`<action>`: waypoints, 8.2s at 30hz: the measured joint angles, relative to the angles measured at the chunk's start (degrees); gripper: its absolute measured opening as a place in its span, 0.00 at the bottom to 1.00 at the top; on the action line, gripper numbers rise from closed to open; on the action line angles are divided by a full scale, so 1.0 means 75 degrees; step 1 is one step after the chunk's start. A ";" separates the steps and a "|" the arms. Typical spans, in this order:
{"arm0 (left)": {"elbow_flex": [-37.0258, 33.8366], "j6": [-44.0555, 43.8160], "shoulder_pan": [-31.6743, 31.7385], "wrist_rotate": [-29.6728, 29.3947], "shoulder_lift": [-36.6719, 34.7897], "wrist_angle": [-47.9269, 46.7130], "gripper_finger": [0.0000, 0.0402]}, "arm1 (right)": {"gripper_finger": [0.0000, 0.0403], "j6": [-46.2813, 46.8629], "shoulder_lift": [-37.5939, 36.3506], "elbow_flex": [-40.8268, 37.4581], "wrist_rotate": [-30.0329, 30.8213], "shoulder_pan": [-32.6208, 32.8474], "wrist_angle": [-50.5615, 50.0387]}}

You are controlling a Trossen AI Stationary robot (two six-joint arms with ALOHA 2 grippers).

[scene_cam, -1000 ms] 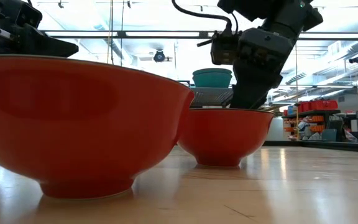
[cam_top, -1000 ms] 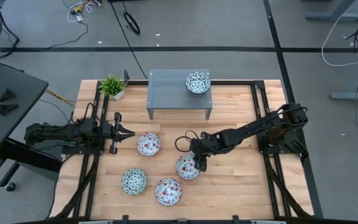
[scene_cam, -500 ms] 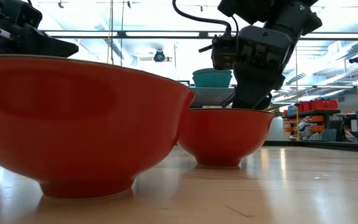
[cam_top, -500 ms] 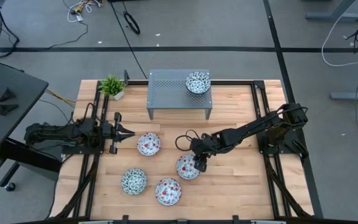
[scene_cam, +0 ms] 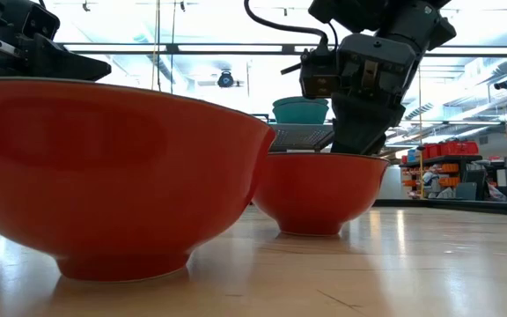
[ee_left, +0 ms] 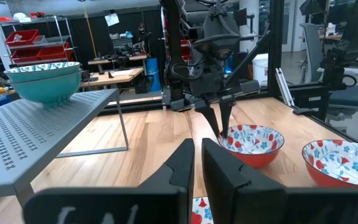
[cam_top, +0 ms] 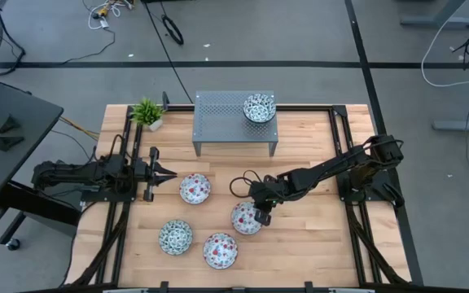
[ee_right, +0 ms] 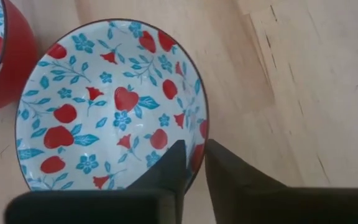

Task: Pick & Place Mini bowls
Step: Put the right red and white patterned bowl on the shelf

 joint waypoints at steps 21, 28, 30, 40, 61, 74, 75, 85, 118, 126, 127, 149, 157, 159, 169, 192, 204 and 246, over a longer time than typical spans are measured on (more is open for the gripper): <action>0.0001 -0.0003 -0.0001 0.0000 0.0000 0.0001 0.09 | 0.00 0.0379 -0.0006 0.0161 -0.0233 -0.0016 0.0376; 0.0001 0.0000 -0.0003 0.0000 0.0000 0.0003 0.09 | 0.00 0.0579 0.0009 0.0585 -0.0127 -0.0185 0.0398; 0.0002 -0.0002 -0.0001 0.0001 0.0000 0.0000 0.09 | 0.00 0.0668 0.0009 0.0674 -0.0125 -0.0234 0.0381; 0.0003 0.0000 -0.0001 0.0002 0.0000 0.0002 0.09 | 0.00 0.0783 -0.0253 0.1254 -0.0058 -0.0497 0.0376; 0.0003 0.0000 -0.0001 0.0000 0.0000 0.0003 0.09 | 0.00 -0.0058 -0.0379 0.4224 0.0003 -0.2032 -0.0146; 0.0000 0.0000 0.0000 0.0000 0.0000 0.0003 0.09 | 0.00 -0.0403 -0.0385 0.5877 -0.0219 -0.3514 -0.0887; 0.0000 -0.0003 0.0000 0.0000 0.0000 0.0003 0.09 | 0.00 -0.0403 -0.0385 0.5960 -0.0287 -0.3630 -0.0889; 0.0000 0.0000 0.0000 0.0000 0.0000 0.0003 0.09 | 0.00 0.0244 -0.0388 0.6541 -0.0750 -0.4639 -0.1034; 0.0001 -0.0001 -0.0002 0.0000 0.0000 0.0001 0.09 | 0.00 0.0356 0.1599 0.9454 -0.2003 -0.5706 -0.3583; 0.0000 0.0000 -0.0003 0.0000 0.0000 0.0000 0.09 | 0.00 -0.0175 0.2048 0.9454 -0.1990 -0.5807 -0.4384; 0.0003 0.0000 -0.0002 0.0000 0.0000 0.0000 0.09 | 0.00 -0.0212 0.2103 0.9454 -0.1988 -0.5811 -0.4390; 0.0000 -0.0003 -0.0001 0.0001 0.0000 0.0000 0.09 | 0.00 -0.0692 0.2834 0.9442 -0.1954 -0.6047 -0.4838; 0.0002 -0.0002 -0.0001 0.0003 0.0000 0.0000 0.09 | 0.00 -0.0793 0.3060 0.9439 -0.1923 -0.6047 -0.4876; 0.0003 -0.0001 -0.0002 0.0003 0.0000 0.0000 0.09 | 0.00 -0.0804 0.3095 0.9439 -0.1920 -0.6044 -0.4887; 0.0000 0.0000 0.0000 0.0001 0.0000 0.0000 0.09 | 0.00 -0.0224 0.3098 0.9436 -0.2014 -0.6091 -0.5059; 0.0003 0.0000 -0.0002 0.0000 0.0000 0.0000 0.09 | 0.00 0.0609 0.3095 0.9436 -0.2008 -0.6051 -0.5397; 0.0002 0.0000 0.0000 0.0000 0.0000 0.0000 0.09 | 0.00 0.0729 0.3185 0.9431 -0.1976 -0.6047 -0.5444; 0.0000 0.0000 0.0000 0.0000 0.0000 0.0000 0.09 | 0.00 0.1298 0.3279 0.9055 -0.1856 -0.5835 -0.4693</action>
